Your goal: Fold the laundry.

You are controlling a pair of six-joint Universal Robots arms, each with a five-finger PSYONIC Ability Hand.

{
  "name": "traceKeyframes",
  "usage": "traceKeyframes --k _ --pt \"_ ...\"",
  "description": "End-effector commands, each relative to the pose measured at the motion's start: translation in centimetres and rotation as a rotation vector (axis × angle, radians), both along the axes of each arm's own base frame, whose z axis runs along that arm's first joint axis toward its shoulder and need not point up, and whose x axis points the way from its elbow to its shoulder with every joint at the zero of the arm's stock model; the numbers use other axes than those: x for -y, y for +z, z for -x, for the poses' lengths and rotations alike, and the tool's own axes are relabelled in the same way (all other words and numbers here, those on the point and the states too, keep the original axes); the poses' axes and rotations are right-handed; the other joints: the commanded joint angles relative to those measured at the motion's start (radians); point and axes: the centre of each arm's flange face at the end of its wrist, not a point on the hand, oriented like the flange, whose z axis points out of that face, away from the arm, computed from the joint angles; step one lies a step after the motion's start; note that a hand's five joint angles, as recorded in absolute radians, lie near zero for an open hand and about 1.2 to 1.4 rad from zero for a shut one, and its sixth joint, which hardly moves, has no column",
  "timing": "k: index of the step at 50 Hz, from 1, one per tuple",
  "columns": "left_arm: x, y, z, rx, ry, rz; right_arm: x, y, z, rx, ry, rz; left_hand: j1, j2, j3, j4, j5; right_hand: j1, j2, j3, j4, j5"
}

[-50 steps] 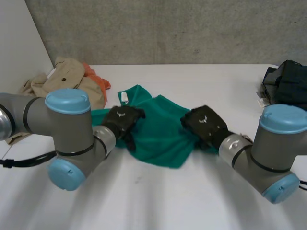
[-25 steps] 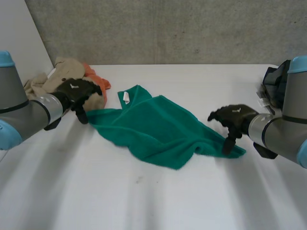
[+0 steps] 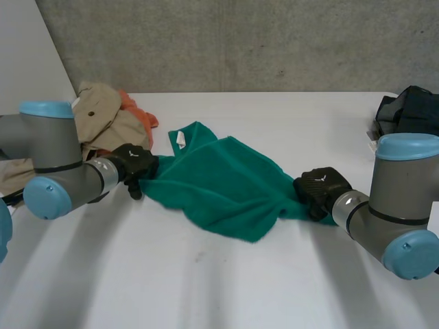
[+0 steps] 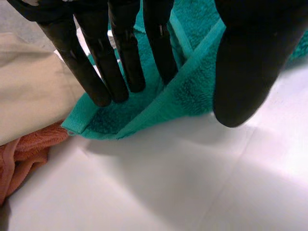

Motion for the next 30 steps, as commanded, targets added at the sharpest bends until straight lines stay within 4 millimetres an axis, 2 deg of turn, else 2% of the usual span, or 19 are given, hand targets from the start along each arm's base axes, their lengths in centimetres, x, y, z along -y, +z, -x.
traceKeyframes --k 1,3,7,10,11,14,15,16,17,19,20,24,27,30 --pt "0.2 -0.7 0.5 0.028 0.008 0.014 0.2 0.5 0.3 0.014 -0.011 0.009 0.457 0.481 0.482 0.479 0.483 0.291 0.267 0.279 0.277 0.282" --pt "0.5 -0.7 0.5 0.041 0.022 0.028 0.3 0.9 0.5 0.019 -0.021 0.017 0.662 0.686 0.687 0.684 0.688 0.291 0.267 0.279 0.277 0.282" --pt "0.8 0.0 0.2 0.059 0.056 0.052 0.8 2.2 1.3 0.023 -0.035 0.033 0.663 0.687 0.688 0.685 0.689 0.291 0.267 0.279 0.277 0.282" --pt "0.6 2.0 -0.1 0.047 0.068 0.080 1.1 4.0 2.1 0.034 -0.043 0.048 0.663 0.687 0.688 0.685 0.689 0.291 0.267 0.279 0.277 0.282" --pt "0.1 3.3 -0.4 0.036 0.068 0.089 1.3 5.3 2.6 0.036 -0.044 0.066 0.663 0.687 0.688 0.685 0.689 0.291 0.267 0.279 0.277 0.282" --pt "-0.8 6.0 -1.1 0.009 0.074 0.113 1.4 7.5 3.4 0.030 -0.039 0.099 0.663 0.687 0.688 0.685 0.689 0.291 0.267 0.279 0.277 0.282" --pt "-1.6 8.1 -1.5 -0.017 0.075 0.135 1.4 9.2 4.0 0.019 -0.032 0.129 0.663 0.687 0.688 0.685 0.689 0.291 0.267 0.279 0.277 0.282" --pt "-2.1 9.3 -1.7 -0.033 0.074 0.151 1.3 10.7 4.5 0.009 -0.028 0.161 0.663 0.687 0.688 0.685 0.689 0.291 0.267 0.279 0.277 0.282" --pt "-3.0 11.6 -2.3 -0.064 0.086 0.185 1.3 11.7 4.8 0.004 -0.030 0.186 0.663 0.687 0.688 0.685 0.689 0.291 0.267 0.279 0.277 0.282" --pt "-4.1 13.9 -2.8 -0.098 0.098 0.218 1.4 13.4 5.5 -0.010 -0.038 0.234 0.663 0.687 0.688 0.685 0.689 0.291 0.267 0.279 0.277 0.282" --pt "-5.2 15.8 -3.2 -0.125 0.110 0.247 1.4 15.1 6.0 -0.026 -0.052 0.281 0.663 0.687 0.688 0.685 0.689 0.291 0.267 0.279 0.277 0.282" --pt "-7.7 19.1 -3.9 -0.173 0.115 0.299 0.9 18.1 7.1 -0.061 -0.094 0.335 0.663 0.687 0.688 0.685 0.689 0.291 0.267 0.279 0.277 0.282" --pt "-8.6 19.8 -3.7 -0.184 0.096 0.307 0.2 18.6 7.0 -0.077 -0.079 0.303 0.663 0.687 0.688 0.685 0.689 0.291 0.267 0.279 0.277 0.282" --pt "-9.0 19.2 -3.2 -0.175 0.079 0.271 -0.7 17.9 6.0 -0.106 -0.013 0.243 0.663 0.687 0.688 0.685 0.689 0.291 0.267 0.279 0.277 0.282"
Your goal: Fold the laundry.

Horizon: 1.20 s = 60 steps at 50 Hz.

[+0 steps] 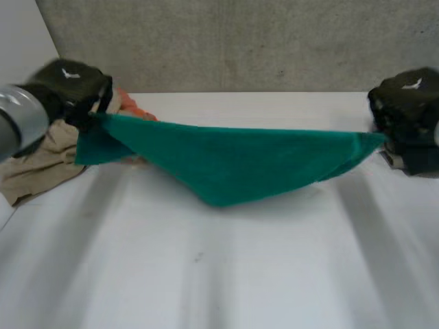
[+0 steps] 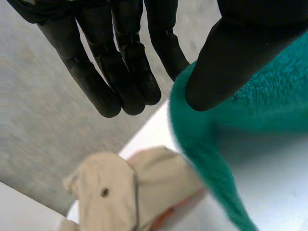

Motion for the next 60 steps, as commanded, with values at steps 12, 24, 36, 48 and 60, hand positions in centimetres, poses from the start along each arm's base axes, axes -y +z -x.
traceKeyframes --k 12,24,36,48,60 --pt "6.9 -6.4 3.9 0.130 0.016 0.019 3.2 -6.3 -4.2 -0.134 0.059 -0.081 0.238 0.201 0.211 0.205 0.225 0.258 0.220 0.209 0.202 0.200" --pt "5.7 -4.2 5.0 0.075 0.045 0.009 0.3 -8.2 -5.3 -0.044 -0.008 -0.266 0.238 0.201 0.211 0.205 0.225 -0.626 -0.664 -0.675 -0.682 -0.684" --pt "5.8 -4.9 3.1 0.058 0.061 0.015 -6.4 -13.1 -5.6 -0.091 0.119 -0.422 0.238 0.201 0.211 0.205 0.225 -0.593 -0.632 -0.643 -0.649 -0.652" --pt "6.9 -6.7 2.3 0.073 0.081 -0.032 -8.1 -16.2 -5.8 -0.181 0.197 -0.266 0.238 0.201 0.211 0.205 0.225 -0.608 -0.647 -0.658 -0.664 -0.667" --pt "7.5 -7.9 1.6 0.075 0.099 -0.065 -5.9 -19.2 -5.7 -0.224 0.182 -0.103 0.238 0.201 0.211 0.205 0.225 -0.359 -0.397 -0.408 -0.415 -0.417"
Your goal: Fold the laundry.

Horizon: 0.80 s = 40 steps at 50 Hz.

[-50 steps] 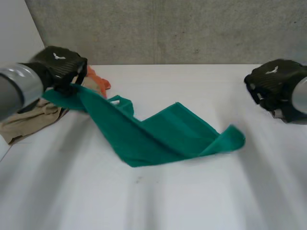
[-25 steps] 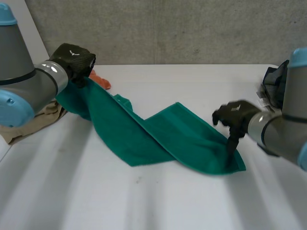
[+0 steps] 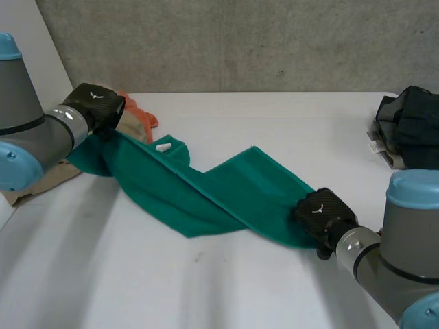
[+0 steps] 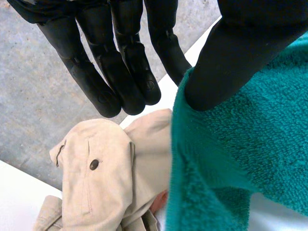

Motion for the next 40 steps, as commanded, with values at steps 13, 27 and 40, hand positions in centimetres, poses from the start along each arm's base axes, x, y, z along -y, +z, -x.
traceKeyframes --k 13,27,40 --pt "3.9 -0.1 1.3 -0.025 -0.030 0.094 9.4 5.5 -1.8 0.171 -0.022 0.476 0.238 0.201 0.209 0.201 0.225 0.840 0.839 0.839 0.840 0.832" --pt "0.9 23.7 0.9 -0.653 -0.006 0.943 19.0 29.2 -0.8 0.768 -0.196 1.215 0.238 0.201 0.209 0.201 0.225 0.840 0.839 0.839 0.840 0.832" --pt "2.3 11.4 1.6 -0.487 0.010 0.624 20.1 22.1 -0.2 0.683 -0.151 0.981 0.238 0.201 0.209 0.201 0.225 0.840 0.839 0.839 0.840 0.832"
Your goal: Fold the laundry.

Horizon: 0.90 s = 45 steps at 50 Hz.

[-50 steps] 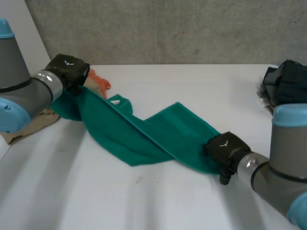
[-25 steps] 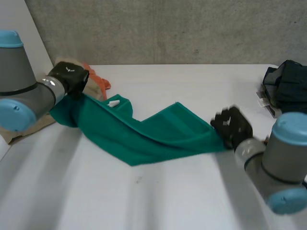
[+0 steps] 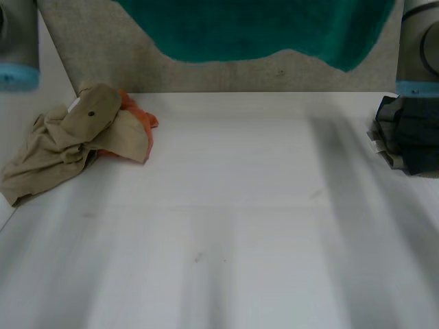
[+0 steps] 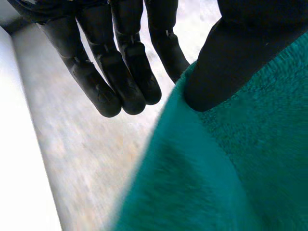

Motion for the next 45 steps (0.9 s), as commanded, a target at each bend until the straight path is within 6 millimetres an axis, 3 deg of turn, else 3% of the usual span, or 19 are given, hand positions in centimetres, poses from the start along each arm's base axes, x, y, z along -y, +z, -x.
traceKeyframes --k 1,2,4,5,8,9,13,17,25,30,37,45 --pt "1.1 -8.7 0.1 0.111 0.011 -0.232 0.6 -8.2 0.7 -0.120 0.022 -0.258 0.238 0.198 0.207 0.200 0.225 0.255 0.218 0.209 0.199 0.227" --pt "1.1 -11.1 0.3 0.133 0.003 -0.295 0.6 -9.4 0.8 -0.133 0.026 -0.295 0.238 0.198 0.207 0.200 0.225 0.255 0.218 0.209 0.199 0.227" --pt "1.0 -13.4 0.4 0.160 -0.008 -0.358 0.2 -11.6 1.2 -0.161 0.034 -0.370 0.238 0.198 0.207 0.200 0.225 0.255 0.218 0.209 0.199 0.227" --pt "0.7 -15.6 0.5 0.190 -0.022 -0.418 -0.4 -14.0 1.5 -0.190 0.046 -0.451 0.238 0.198 0.207 0.200 0.225 0.255 0.218 0.209 0.199 0.227" --pt "0.0 -19.0 0.8 0.250 -0.046 -0.509 -1.6 -17.8 2.3 -0.232 0.059 -0.581 0.238 0.198 0.207 0.200 0.225 0.255 0.218 0.209 0.199 0.227" --pt "-0.6 -21.0 0.9 0.297 -0.063 -0.562 -2.5 -20.2 2.8 -0.251 0.068 -0.667 0.238 0.198 0.207 0.200 0.225 0.255 0.218 0.209 0.199 0.227" --pt "-2.2 -25.4 0.6 0.425 -0.087 -0.692 -5.1 -24.9 4.1 -0.297 0.074 -0.863 0.238 0.198 0.207 0.200 0.225 0.255 0.218 0.209 0.199 0.227" --pt "-3.1 -28.3 -0.1 0.546 -0.075 -0.775 -6.9 -27.2 5.4 -0.336 0.064 -0.991 0.238 0.198 0.207 0.200 0.225 0.255 0.218 0.209 0.199 0.227" --pt "-2.3 -30.8 -0.3 0.712 -0.030 -0.756 -7.7 -28.0 6.1 -0.373 0.068 -1.101 0.230 0.190 0.198 0.192 0.217 0.255 0.218 0.209 0.199 0.227" --pt "-0.9 -30.6 -0.3 0.705 0.008 -0.710 -7.3 -27.4 6.1 -0.370 0.061 -1.103 -0.142 -0.183 -0.174 -0.181 -0.156 0.255 0.218 0.209 0.199 0.227" --pt "0.6 -30.6 -0.8 0.695 0.050 -0.699 -7.3 -27.3 6.3 -0.370 0.060 -1.131 -0.348 -0.388 -0.380 -0.386 -0.361 0.255 0.218 0.209 0.199 0.227" --pt "1.3 -31.0 -1.5 0.742 0.077 -0.678 -7.5 -27.4 6.1 -0.376 0.065 -1.137 -0.360 -0.401 -0.392 -0.398 -0.374 0.255 0.218 0.209 0.199 0.227"
